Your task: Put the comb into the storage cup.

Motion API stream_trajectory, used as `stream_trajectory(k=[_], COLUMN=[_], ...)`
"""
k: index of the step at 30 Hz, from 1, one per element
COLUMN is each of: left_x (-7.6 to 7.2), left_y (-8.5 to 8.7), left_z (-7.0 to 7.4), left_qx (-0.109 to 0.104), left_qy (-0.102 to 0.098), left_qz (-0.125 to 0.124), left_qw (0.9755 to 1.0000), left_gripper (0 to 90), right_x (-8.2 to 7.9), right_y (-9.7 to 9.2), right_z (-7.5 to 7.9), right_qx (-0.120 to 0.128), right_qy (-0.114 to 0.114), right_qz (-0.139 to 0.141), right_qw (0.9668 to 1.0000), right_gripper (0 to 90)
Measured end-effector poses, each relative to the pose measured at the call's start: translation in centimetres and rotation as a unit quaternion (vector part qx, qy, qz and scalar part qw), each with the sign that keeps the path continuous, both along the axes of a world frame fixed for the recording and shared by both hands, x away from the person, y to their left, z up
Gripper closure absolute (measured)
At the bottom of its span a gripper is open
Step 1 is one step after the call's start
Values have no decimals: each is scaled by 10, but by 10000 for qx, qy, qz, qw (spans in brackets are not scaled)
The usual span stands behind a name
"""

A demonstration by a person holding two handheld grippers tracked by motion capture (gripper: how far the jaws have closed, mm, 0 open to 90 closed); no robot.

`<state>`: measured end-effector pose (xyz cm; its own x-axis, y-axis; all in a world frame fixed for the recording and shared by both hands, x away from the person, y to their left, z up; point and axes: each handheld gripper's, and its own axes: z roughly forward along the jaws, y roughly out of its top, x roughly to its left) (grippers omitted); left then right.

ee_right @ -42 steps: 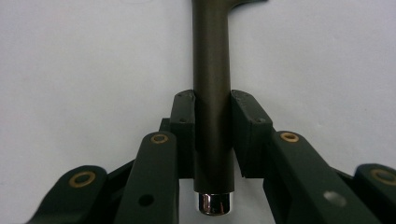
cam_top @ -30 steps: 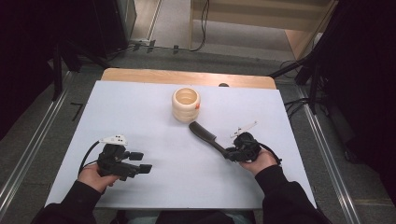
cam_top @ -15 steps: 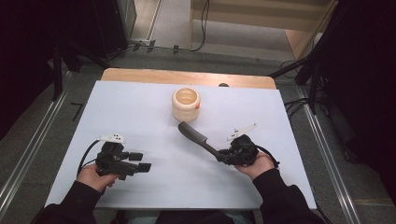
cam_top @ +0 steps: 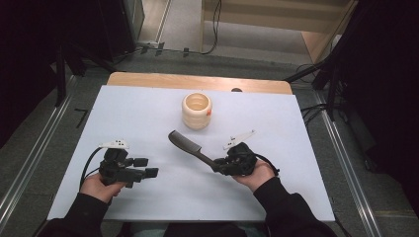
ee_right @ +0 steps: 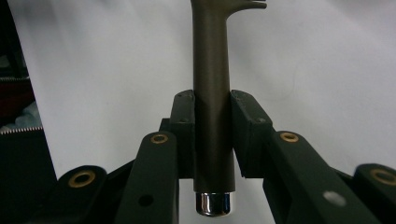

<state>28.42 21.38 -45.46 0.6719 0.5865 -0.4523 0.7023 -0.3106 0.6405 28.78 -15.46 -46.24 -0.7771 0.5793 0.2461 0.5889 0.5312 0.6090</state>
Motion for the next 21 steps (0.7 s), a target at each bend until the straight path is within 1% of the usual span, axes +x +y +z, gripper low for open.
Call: stream_trajectory(k=[2, 4, 5, 9, 12, 14, 16, 19, 21], left_x=[1, 3, 4, 7, 8, 10, 11, 13, 14], left_y=[1, 1, 1, 1, 0, 0, 0, 1, 1], left_z=[0, 0, 0, 1, 3, 6, 8, 10, 10], left_qx=[-56, -100, -129, -199, -226, -244, -296, -303, -266], left_qy=[7, 23, 42, 73, 149, 151, 185, 219, 200], left_qz=[65, 186, 228, 315, 330, 380, 452, 599, 690], left_qw=[10000, 9998, 9996, 9993, 9991, 9989, 9984, 9975, 9971], left_gripper=[270, 266, 266, 267, 268, 270, 271, 271, 272], right_x=[1, 2, 2, 3, 4, 5, 6, 9, 11], right_y=[3, 6, 8, 17, 24, 30, 35, 41, 47], right_z=[1, 1, 2, 4, 5, 6, 8, 8, 9], right_qx=[22, 61, 85, 138, 163, 169, 191, 256, 282], right_qy=[1, -31, 6, 2, -63, -98, -100, -150, -248], right_qz=[3, 16, -7, -28, -9, -25, -94, -117, -162], right_qw=[10000, 10000, 10000, 9999, 9998, 9998, 9997, 9995, 9992], right_gripper=[703, 702, 702, 702, 702, 703, 702, 702, 702])
